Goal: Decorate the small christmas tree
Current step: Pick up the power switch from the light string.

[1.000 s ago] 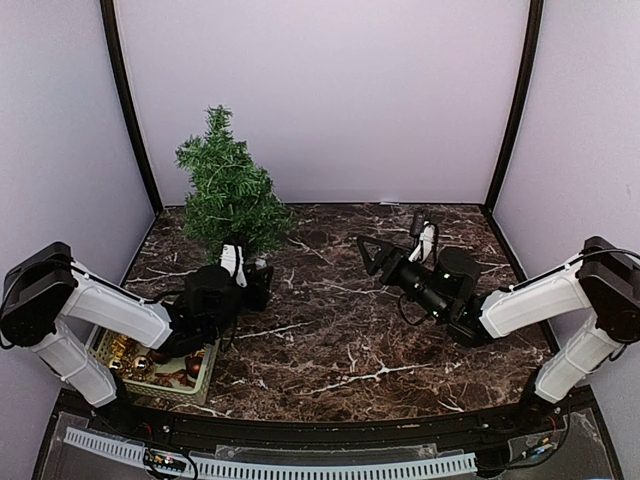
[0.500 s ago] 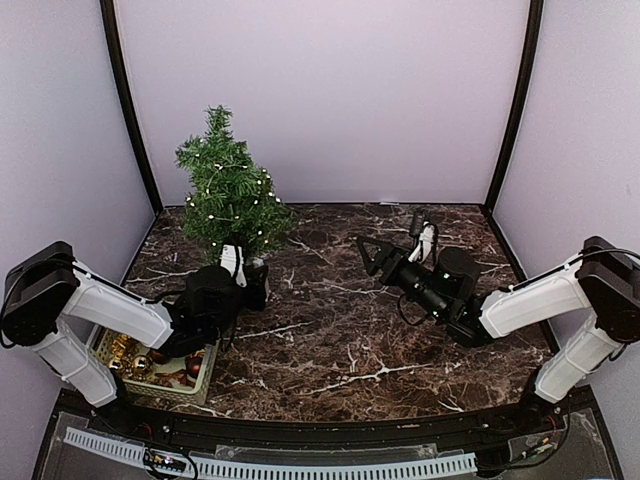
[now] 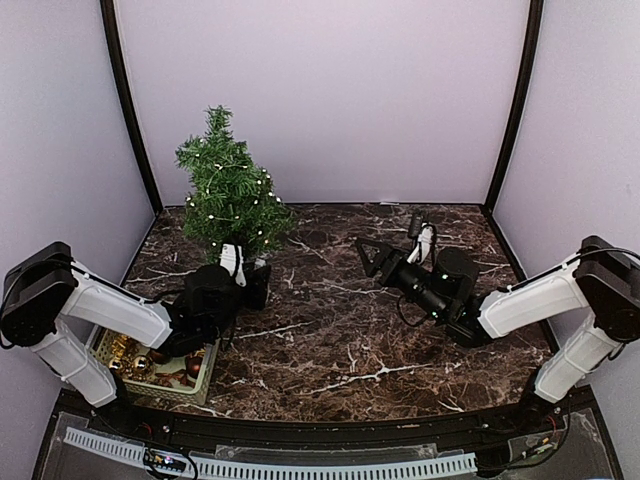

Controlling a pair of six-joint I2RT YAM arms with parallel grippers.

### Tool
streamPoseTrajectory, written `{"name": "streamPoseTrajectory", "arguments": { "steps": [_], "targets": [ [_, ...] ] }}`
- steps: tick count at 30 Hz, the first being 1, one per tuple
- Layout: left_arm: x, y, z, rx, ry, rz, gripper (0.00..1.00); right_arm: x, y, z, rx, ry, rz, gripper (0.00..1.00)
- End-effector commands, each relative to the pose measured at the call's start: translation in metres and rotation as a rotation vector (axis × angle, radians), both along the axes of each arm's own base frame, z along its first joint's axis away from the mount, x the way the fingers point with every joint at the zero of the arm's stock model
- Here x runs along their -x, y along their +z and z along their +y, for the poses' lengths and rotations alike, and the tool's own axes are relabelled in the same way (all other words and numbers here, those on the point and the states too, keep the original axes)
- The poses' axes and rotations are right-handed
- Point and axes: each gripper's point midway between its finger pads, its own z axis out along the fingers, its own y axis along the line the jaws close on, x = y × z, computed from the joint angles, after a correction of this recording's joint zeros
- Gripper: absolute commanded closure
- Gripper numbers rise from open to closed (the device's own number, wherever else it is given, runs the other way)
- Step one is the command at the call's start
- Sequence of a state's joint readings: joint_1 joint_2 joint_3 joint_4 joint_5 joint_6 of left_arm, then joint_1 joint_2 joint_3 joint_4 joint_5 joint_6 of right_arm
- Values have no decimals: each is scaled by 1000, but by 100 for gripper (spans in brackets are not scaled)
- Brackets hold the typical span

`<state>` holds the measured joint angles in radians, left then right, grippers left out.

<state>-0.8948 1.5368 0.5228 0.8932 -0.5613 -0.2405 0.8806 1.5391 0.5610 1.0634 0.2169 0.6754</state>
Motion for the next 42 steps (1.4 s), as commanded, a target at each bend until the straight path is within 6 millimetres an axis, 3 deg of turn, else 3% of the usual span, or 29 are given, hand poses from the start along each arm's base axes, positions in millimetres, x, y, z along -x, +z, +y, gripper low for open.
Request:
{"name": "streamPoseTrajectory", "arguments": {
  "steps": [1, 10, 14, 17, 22, 31, 36, 39, 41, 42],
  "targets": [
    [0, 16, 5, 21, 8, -39, 61, -2, 10, -1, -39, 1, -24, 25],
    [0, 18, 2, 12, -4, -48, 86, -3, 8, -2, -37, -2, -20, 25],
    [1, 17, 3, 9, -6, -47, 83, -3, 8, -2, -37, -2, -20, 25],
    [2, 19, 4, 9, -6, -51, 65, -2, 9, -3, -38, -3, -20, 25],
    [3, 21, 7, 4, -3, -55, 57, -3, 8, -2, -36, -2, -20, 25],
    [3, 21, 4, -1, -17, -56, 62, -2, 9, -2, -39, 4, -19, 25],
    [3, 23, 2, -2, -24, -61, 81, -2, 9, -3, -41, 1, -18, 25],
    [3, 22, 2, -2, -27, -59, 88, -1, 9, -4, -41, 0, -17, 25],
    [4, 22, 2, -2, -28, -59, 88, -1, 9, -4, -43, 0, -18, 25],
    [4, 22, 2, -3, -28, -56, 83, -1, 9, -4, -42, 1, -18, 25]
  ]
}}
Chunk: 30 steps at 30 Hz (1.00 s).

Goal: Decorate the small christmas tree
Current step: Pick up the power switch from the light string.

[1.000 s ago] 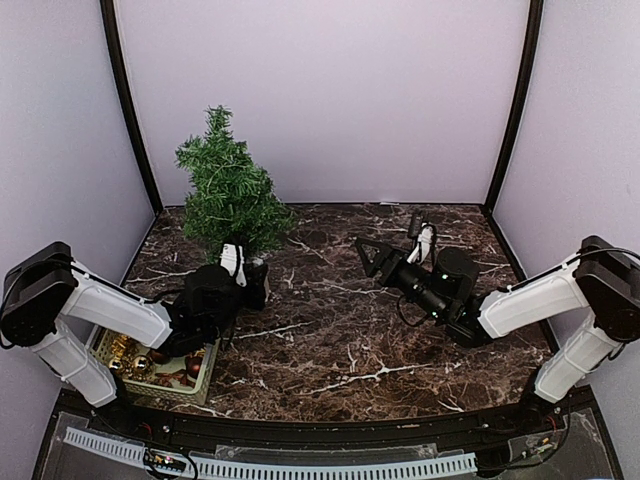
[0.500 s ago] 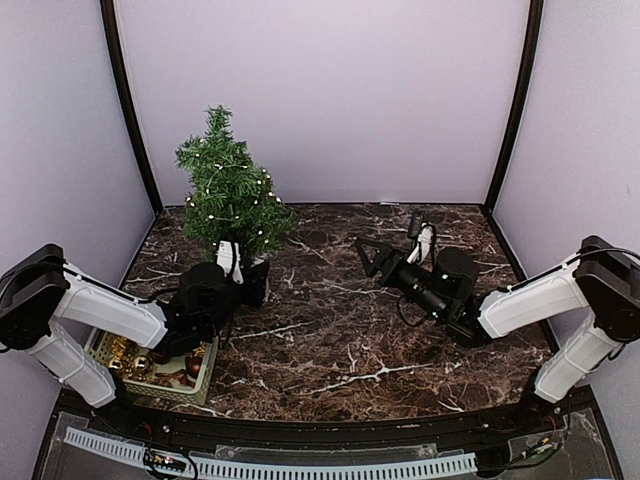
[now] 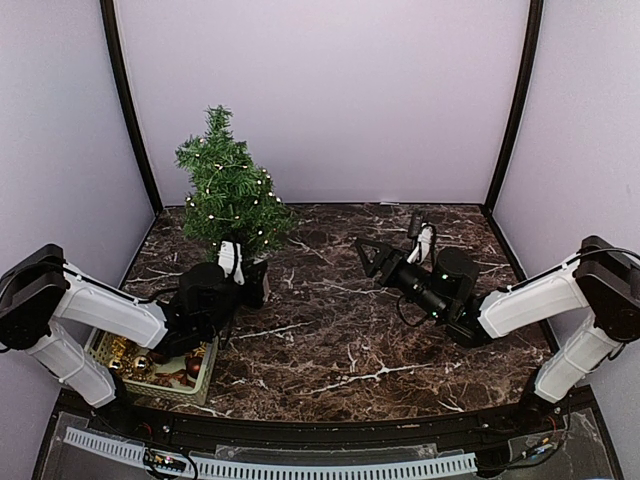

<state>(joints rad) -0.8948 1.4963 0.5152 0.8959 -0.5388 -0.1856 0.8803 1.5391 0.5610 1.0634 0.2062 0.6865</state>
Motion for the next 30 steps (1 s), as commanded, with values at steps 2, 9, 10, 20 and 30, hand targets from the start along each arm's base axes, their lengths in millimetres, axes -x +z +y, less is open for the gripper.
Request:
{"name": "streamPoseTrajectory", "arguments": {
  "steps": [2, 9, 10, 20, 30],
  "targets": [
    [1, 9, 4, 20, 4, -19, 66, -1, 9, -5, -35, -10, -25, 25],
    [13, 21, 2, 20, -69, 0, 38, 0, 10, -7, -30, -10, -26, 25],
    [19, 14, -4, -5, -118, 36, 37, 1, 10, -8, -28, -10, -27, 25],
    [89, 13, 10, 20, -359, 237, 34, 3, 6, -5, -7, 10, -19, 17],
    [108, 5, 45, 103, -348, 562, 29, 3, -5, 4, 14, 45, 25, 19]
  ]
}}
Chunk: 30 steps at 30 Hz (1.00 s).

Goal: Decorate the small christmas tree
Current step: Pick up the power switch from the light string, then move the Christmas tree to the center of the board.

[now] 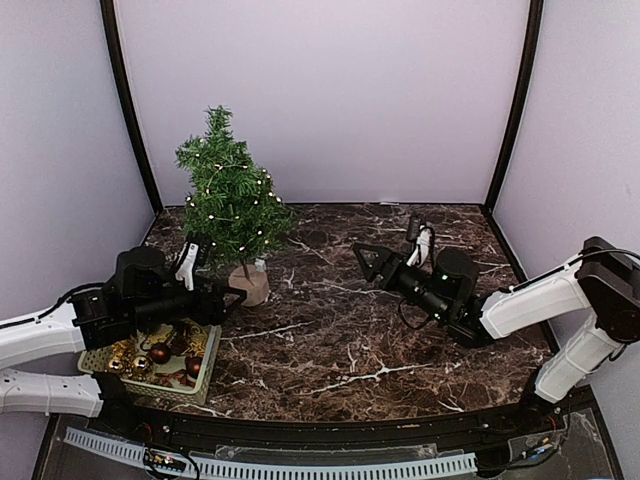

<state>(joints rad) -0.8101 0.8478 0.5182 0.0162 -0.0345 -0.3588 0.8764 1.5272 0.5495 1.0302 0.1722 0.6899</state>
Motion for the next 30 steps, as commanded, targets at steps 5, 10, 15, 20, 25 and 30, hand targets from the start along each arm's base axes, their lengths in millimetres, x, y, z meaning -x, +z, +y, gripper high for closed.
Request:
{"name": "streamPoseTrajectory", "arguments": {
  "steps": [5, 10, 15, 20, 25, 30],
  "targets": [
    [9, -11, 29, 51, 33, 228, 32, -1, 2, 1, -2, 8, 15, 20],
    [-3, -9, 62, 128, 155, 244, 36, -5, 1, 4, 9, 3, 31, 20],
    [-32, -3, 92, 237, 271, 264, 42, -9, -4, 23, 18, 56, 61, 22],
    [-58, -19, 109, 304, 336, 327, 45, -14, -14, 36, 31, 77, 121, 23],
    [-89, -35, 117, 339, 377, 354, 51, -21, -33, 61, 60, 125, 201, 25],
    [-113, -37, 108, 377, 329, 344, 53, -29, -51, 88, 77, 176, 273, 28]
  ]
}}
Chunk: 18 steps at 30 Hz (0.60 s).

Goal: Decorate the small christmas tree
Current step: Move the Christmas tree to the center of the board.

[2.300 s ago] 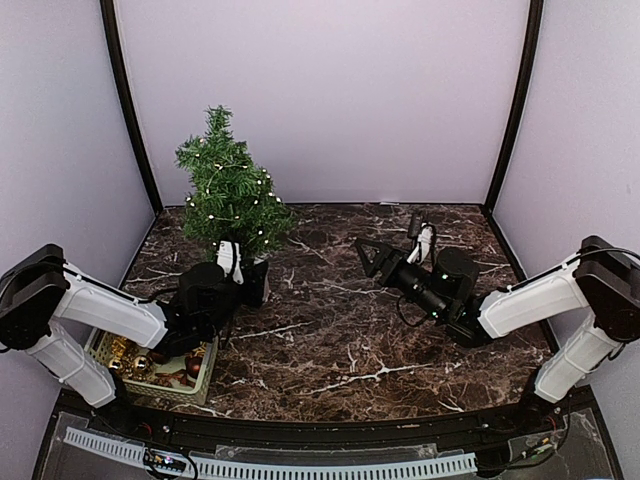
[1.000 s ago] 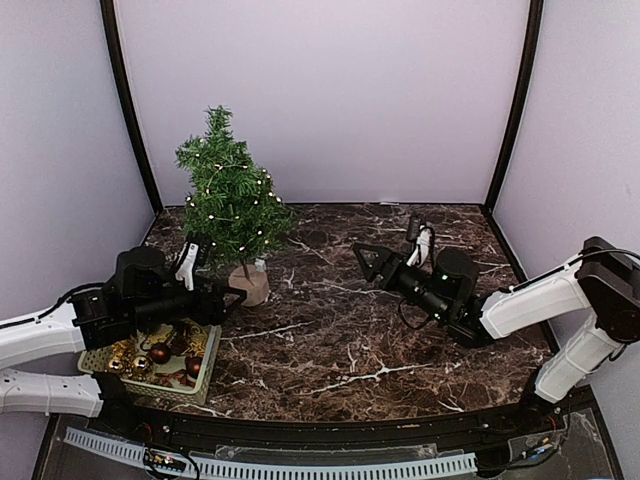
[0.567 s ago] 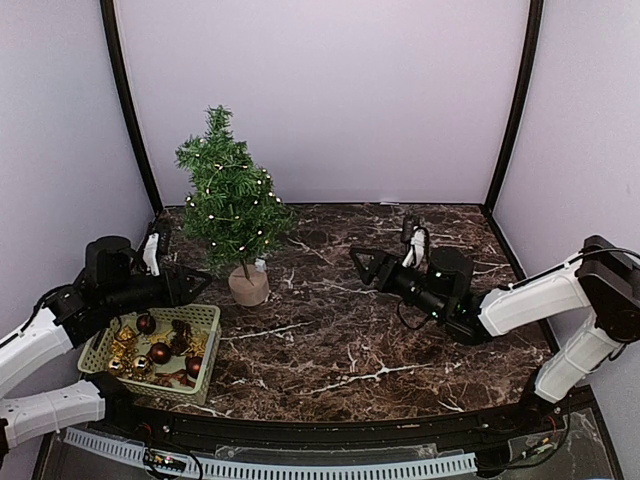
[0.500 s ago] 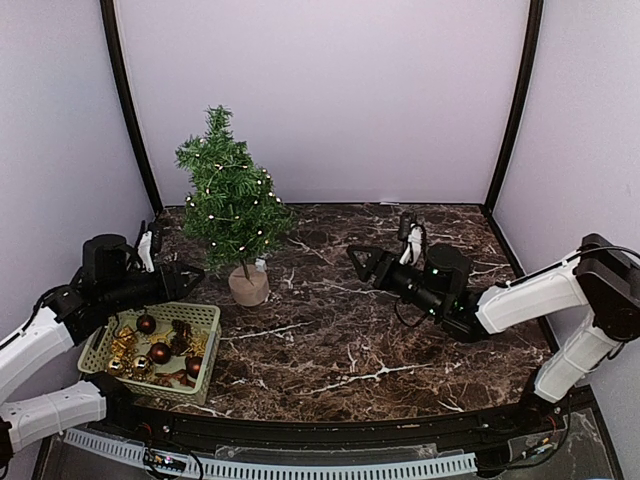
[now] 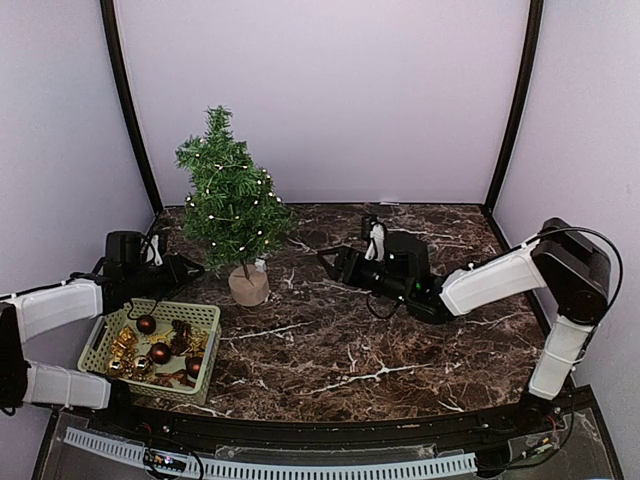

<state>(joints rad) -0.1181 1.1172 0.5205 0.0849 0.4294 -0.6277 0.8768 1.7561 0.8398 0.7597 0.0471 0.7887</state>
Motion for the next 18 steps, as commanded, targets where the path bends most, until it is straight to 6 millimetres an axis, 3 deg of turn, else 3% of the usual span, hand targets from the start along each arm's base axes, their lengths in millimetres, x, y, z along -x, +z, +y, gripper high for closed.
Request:
{"name": "streamPoseTrajectory", "arguments": {
  "steps": [1, 11, 18],
  "targets": [
    [-23, 17, -13, 74, -50, -94, 52, -3, -11, 28, -7, 69, 79, 29],
    [-50, -9, -27, 138, -98, -51, 51, -13, -52, 80, 17, 183, 228, 33],
    [-64, -29, -37, 178, -133, -7, 43, -19, -79, 110, 40, 245, 289, 32]
  ]
}}
